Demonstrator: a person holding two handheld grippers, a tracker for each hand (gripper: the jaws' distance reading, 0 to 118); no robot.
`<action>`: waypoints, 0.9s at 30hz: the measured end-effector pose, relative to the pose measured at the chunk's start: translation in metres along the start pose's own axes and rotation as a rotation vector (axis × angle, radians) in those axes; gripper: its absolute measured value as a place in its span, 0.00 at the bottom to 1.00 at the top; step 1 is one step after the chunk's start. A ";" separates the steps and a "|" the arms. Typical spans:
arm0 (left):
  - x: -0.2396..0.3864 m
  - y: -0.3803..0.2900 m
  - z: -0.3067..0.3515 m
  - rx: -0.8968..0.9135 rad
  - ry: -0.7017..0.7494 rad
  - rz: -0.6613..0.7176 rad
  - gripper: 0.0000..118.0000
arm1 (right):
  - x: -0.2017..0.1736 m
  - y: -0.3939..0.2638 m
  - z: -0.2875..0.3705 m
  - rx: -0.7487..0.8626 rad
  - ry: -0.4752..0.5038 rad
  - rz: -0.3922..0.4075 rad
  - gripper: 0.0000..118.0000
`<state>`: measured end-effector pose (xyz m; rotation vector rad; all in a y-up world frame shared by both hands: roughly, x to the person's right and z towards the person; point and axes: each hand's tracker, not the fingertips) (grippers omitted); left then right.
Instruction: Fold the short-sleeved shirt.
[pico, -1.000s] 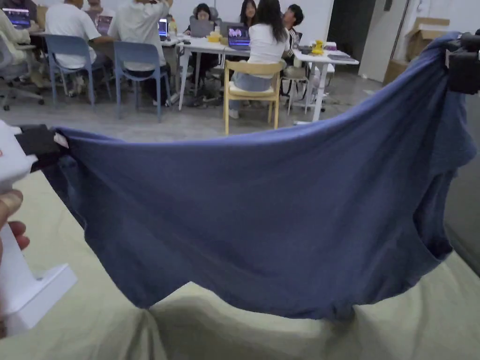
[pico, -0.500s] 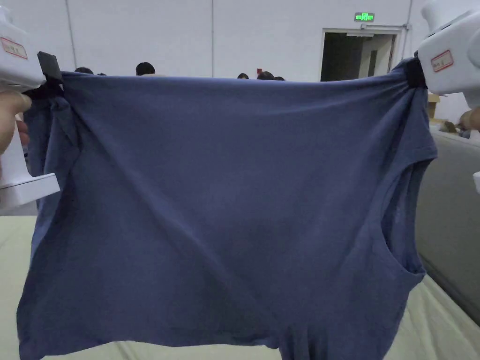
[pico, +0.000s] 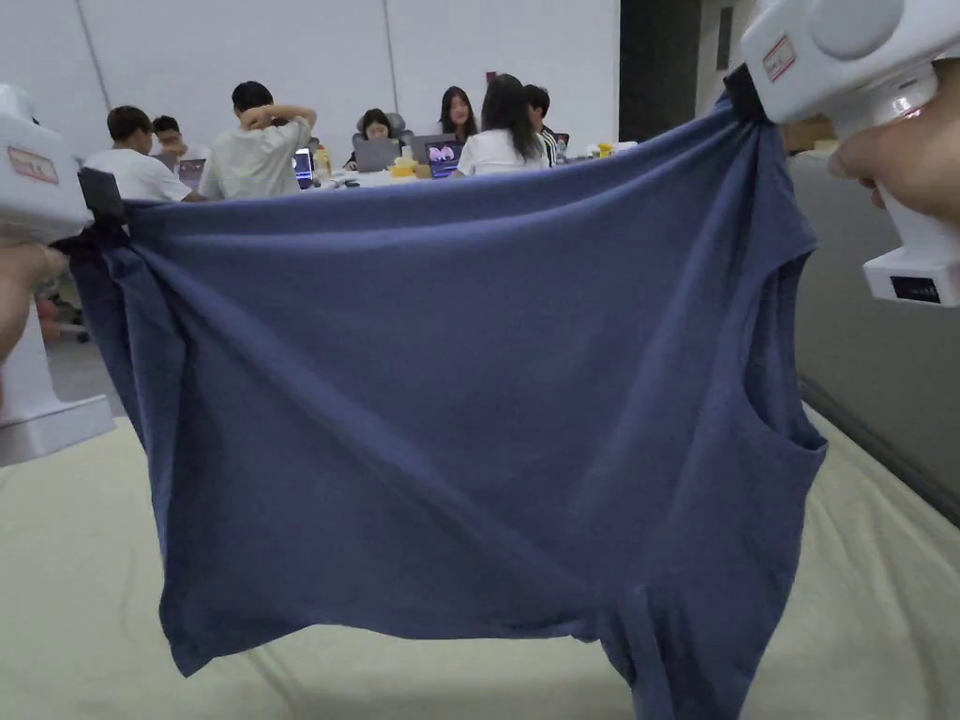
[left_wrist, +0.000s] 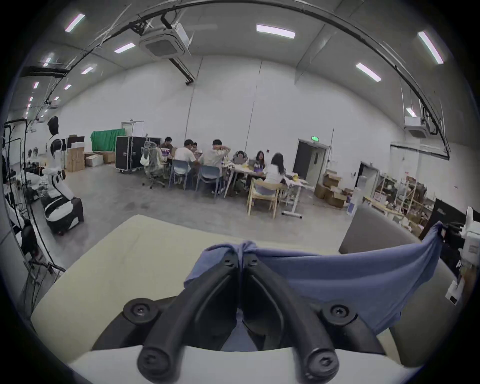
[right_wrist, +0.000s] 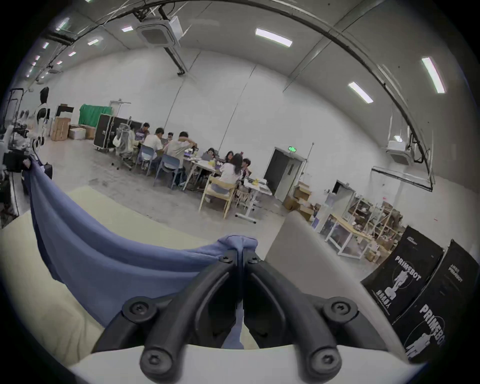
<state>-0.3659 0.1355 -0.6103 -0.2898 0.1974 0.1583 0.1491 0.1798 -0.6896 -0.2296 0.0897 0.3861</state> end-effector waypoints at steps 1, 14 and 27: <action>-0.001 -0.015 -0.011 -0.033 0.006 -0.004 0.00 | -0.009 -0.015 -0.012 -0.035 0.017 0.015 0.05; -0.030 -0.317 -0.058 -0.495 -0.009 0.107 0.00 | -0.112 -0.326 -0.055 -0.520 0.255 -0.189 0.05; -0.086 -0.415 0.135 -0.584 -0.123 0.190 0.00 | -0.100 -0.450 0.152 -0.557 0.318 -0.198 0.05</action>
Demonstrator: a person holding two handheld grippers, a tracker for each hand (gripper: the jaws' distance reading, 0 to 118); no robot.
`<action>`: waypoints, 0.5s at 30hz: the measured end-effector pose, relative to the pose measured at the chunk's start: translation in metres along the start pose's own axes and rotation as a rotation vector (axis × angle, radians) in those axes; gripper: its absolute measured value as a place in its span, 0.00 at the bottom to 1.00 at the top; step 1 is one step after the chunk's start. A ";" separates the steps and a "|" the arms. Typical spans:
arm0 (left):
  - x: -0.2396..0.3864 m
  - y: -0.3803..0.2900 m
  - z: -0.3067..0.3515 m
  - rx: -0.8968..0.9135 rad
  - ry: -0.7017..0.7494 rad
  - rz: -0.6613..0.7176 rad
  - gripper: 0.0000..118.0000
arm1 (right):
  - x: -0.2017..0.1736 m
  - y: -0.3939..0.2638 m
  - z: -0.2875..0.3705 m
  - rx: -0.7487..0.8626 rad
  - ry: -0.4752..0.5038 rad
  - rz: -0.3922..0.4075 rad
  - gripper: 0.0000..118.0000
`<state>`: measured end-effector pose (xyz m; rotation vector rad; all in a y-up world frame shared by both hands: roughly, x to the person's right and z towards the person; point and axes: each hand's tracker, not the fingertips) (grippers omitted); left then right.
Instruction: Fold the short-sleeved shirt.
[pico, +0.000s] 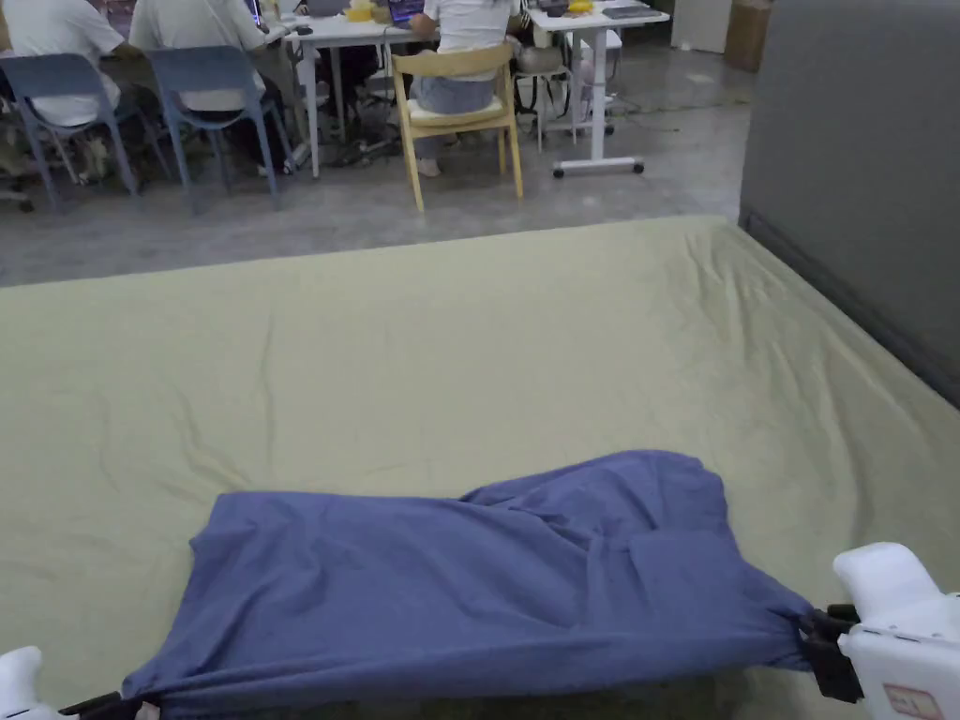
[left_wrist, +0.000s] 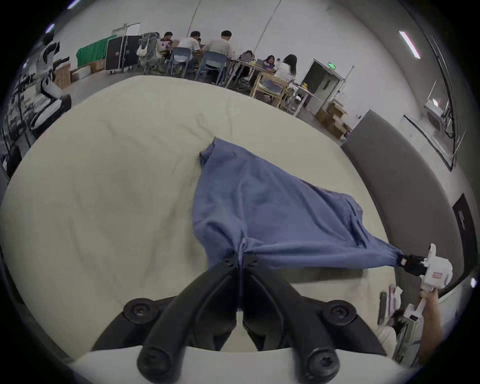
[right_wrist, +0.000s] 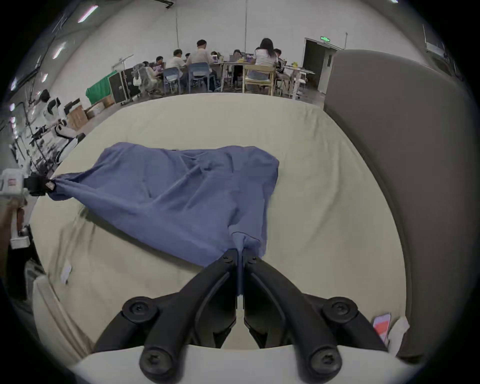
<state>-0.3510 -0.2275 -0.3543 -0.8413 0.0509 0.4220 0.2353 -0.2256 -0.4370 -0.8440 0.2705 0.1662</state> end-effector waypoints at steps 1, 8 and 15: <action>-0.004 -0.009 0.008 -0.007 -0.002 0.003 0.00 | -0.003 -0.009 0.012 -0.006 0.001 0.014 0.05; -0.016 -0.069 0.035 -0.086 0.063 -0.070 0.00 | -0.003 -0.065 0.047 -0.070 -0.020 -0.015 0.05; -0.021 -0.100 -0.029 -0.274 0.141 -0.116 0.00 | -0.014 -0.098 -0.007 -0.212 -0.024 -0.004 0.05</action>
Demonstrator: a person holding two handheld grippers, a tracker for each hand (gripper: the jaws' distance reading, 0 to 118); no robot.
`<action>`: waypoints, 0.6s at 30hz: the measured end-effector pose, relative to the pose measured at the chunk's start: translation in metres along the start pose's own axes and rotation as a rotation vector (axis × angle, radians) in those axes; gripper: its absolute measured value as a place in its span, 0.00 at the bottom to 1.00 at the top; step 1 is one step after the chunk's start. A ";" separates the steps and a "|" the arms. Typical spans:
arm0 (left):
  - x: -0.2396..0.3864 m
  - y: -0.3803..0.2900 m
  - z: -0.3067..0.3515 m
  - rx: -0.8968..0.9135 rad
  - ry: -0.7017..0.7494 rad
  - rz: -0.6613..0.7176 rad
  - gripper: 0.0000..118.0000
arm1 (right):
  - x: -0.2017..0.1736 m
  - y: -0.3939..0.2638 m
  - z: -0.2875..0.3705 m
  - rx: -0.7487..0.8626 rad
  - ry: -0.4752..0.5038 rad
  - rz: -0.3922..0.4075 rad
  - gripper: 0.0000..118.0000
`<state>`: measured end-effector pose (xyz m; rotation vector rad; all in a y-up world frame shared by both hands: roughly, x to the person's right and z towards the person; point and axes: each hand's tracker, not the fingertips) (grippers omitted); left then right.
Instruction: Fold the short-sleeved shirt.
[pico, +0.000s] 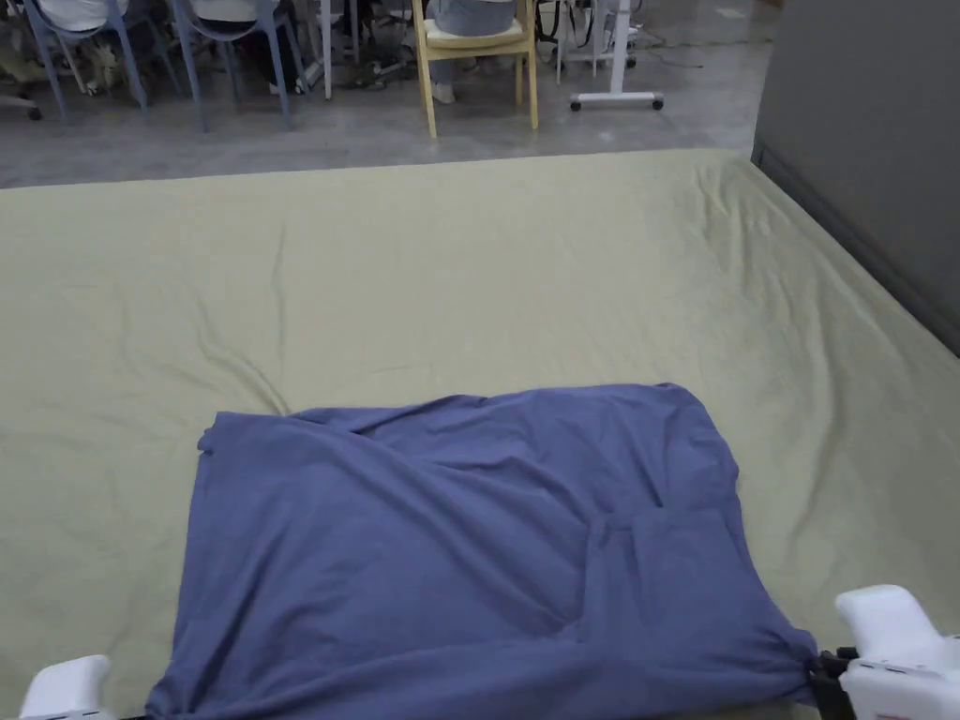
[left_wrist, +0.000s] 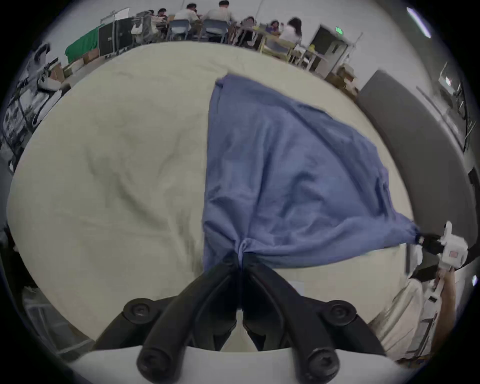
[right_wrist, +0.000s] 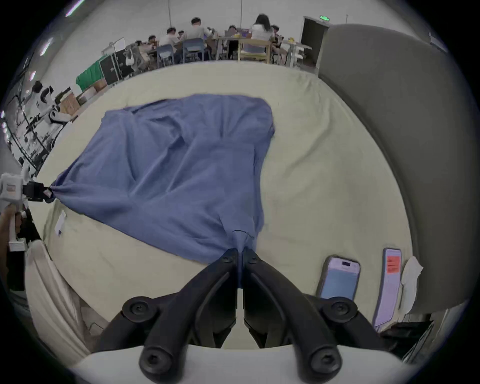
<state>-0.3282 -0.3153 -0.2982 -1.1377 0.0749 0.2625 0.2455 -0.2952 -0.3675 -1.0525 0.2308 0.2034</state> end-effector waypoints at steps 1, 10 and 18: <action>-0.001 0.001 -0.012 -0.033 0.017 -0.005 0.00 | -0.002 -0.002 -0.012 -0.035 -0.009 0.010 0.05; -0.007 0.013 0.023 0.160 0.031 -0.016 1.00 | 0.012 0.012 -0.016 -0.065 0.035 -0.105 0.62; 0.017 -0.010 0.131 0.459 -0.148 0.131 1.00 | -0.007 0.035 0.097 0.310 0.224 -0.245 1.00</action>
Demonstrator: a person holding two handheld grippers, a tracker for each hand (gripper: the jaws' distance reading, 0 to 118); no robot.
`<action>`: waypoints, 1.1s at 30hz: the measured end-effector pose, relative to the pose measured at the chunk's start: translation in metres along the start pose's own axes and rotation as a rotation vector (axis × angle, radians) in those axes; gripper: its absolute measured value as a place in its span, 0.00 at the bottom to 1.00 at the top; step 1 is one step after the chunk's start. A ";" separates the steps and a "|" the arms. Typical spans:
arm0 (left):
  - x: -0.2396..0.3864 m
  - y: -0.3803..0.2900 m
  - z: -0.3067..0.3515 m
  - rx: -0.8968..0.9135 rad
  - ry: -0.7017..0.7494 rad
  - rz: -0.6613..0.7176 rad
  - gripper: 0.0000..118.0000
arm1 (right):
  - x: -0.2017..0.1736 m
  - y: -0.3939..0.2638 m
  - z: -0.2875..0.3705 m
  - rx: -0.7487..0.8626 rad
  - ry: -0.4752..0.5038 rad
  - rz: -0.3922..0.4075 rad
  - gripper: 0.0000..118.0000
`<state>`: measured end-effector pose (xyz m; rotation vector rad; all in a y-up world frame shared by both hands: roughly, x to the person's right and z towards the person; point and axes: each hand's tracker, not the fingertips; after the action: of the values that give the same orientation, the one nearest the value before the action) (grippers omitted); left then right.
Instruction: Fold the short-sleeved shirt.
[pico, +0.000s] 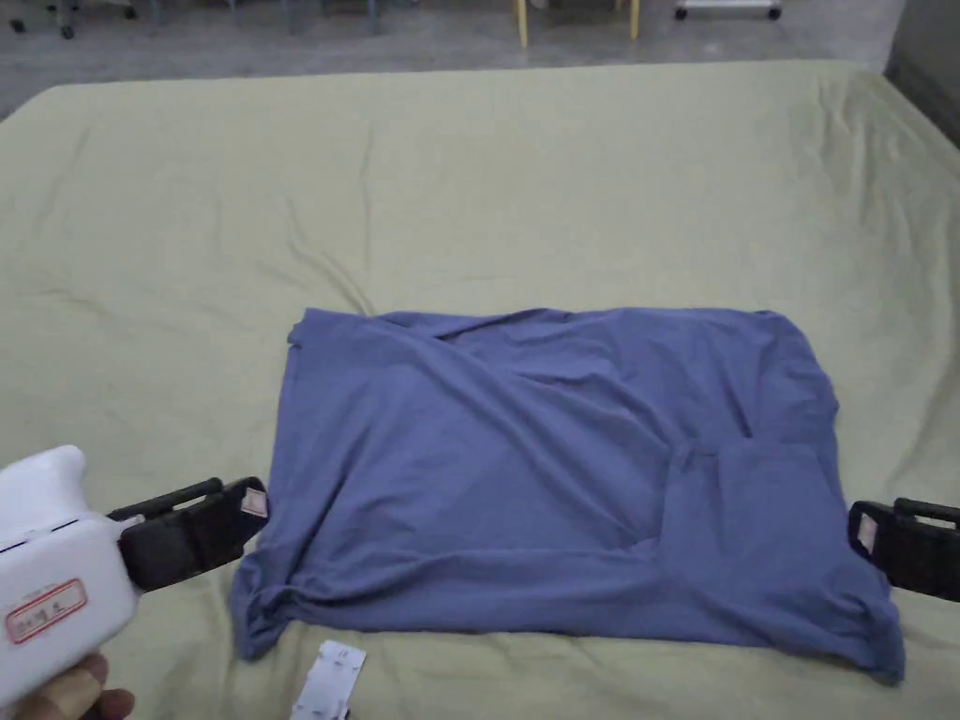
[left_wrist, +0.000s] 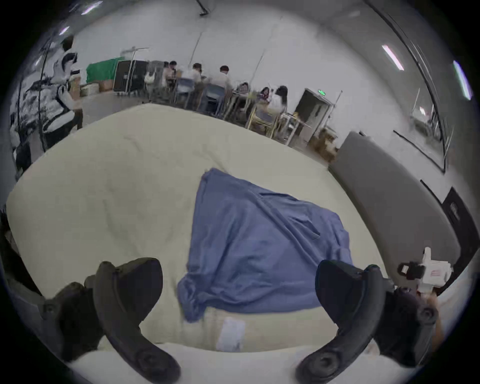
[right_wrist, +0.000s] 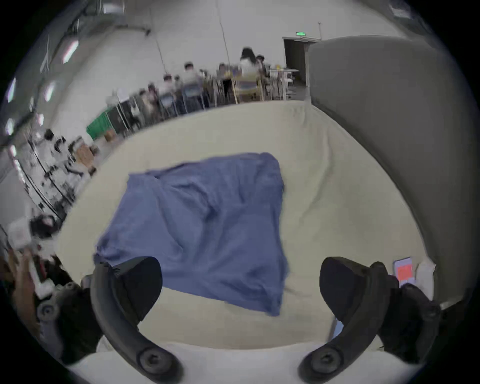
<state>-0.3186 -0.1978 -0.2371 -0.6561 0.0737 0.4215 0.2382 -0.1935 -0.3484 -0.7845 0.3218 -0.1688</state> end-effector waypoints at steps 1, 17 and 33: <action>0.001 -0.006 -0.003 -0.104 -0.008 0.002 1.00 | -0.004 -0.003 0.001 -0.034 0.057 -0.039 0.91; -0.028 -0.076 -0.122 -0.370 0.277 -0.204 1.00 | -0.024 -0.045 -0.040 -0.147 0.057 0.100 0.02; -0.016 -0.038 -0.090 -0.264 0.074 -0.064 0.00 | 0.071 -0.060 -0.086 -0.363 -0.095 -0.064 0.96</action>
<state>-0.3117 -0.2847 -0.2835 -0.9322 0.0669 0.3476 0.2727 -0.3117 -0.3782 -1.1592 0.2396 -0.1335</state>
